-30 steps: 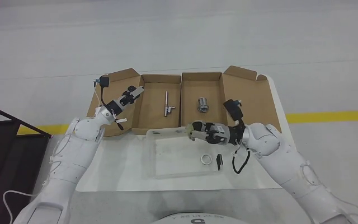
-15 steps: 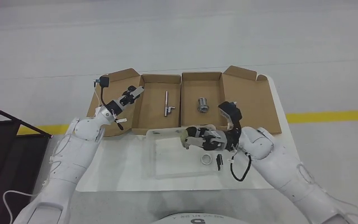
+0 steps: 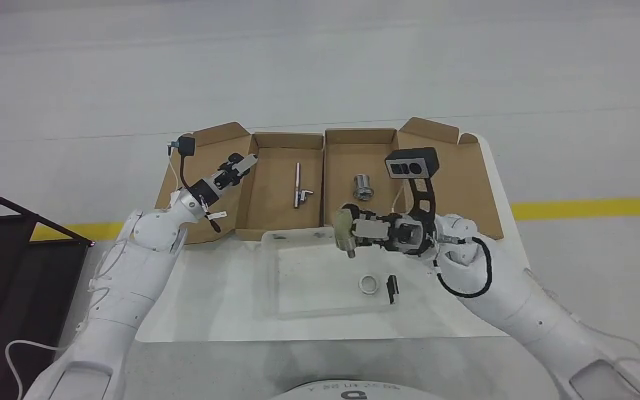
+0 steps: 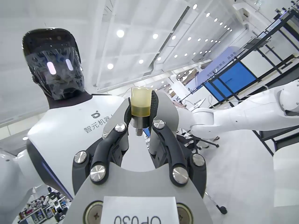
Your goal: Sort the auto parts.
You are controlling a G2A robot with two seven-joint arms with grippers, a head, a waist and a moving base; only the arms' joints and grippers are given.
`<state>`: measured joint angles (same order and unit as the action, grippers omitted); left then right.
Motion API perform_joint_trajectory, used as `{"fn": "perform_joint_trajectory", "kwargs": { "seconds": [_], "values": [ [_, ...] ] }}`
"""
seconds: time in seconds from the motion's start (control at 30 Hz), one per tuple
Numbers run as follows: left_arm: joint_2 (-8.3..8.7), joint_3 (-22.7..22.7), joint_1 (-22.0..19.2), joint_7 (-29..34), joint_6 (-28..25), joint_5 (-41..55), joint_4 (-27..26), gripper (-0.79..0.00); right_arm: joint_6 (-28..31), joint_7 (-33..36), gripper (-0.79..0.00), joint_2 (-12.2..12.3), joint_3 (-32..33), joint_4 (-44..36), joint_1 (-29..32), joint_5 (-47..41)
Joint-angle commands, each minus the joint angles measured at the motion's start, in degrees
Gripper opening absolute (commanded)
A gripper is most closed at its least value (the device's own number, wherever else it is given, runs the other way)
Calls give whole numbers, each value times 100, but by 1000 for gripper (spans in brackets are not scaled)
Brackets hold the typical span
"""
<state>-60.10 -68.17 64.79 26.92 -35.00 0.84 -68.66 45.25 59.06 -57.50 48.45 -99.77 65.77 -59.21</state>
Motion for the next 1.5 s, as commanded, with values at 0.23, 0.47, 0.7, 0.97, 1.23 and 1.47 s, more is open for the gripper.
{"fn": "perform_joint_trajectory", "kwargs": {
  "seconds": [0.23, 0.47, 0.7, 0.97, 1.23, 1.47],
  "values": [
    [0, 0, 0, 0, 0, 0, 0, 0, -416, 417, -785, -159, 379, 52, 150, -171],
    [0, 0, 0, 0, 0, 0, 0, 0, 969, -971, -785, -176, 985, 574, 502, 1739],
    [0, 0, 0, 0, 0, 0, 0, 0, 1275, -1278, -785, -172, 1541, 708, 868, 2298],
    [0, 0, 0, 0, 0, 0, 0, 0, 1270, -1492, -785, -255, 1876, 963, 1109, 3042],
    [0, 0, 0, 0, 0, 0, 0, 0, -276, -3085, -785, -264, 2616, 1322, 1287, 4813],
    [0, 0, 0, 0, 0, 0, 0, 0, -1727, -3370, -785, -279, 2555, 1325, 1257, 5836]
  ]
}}
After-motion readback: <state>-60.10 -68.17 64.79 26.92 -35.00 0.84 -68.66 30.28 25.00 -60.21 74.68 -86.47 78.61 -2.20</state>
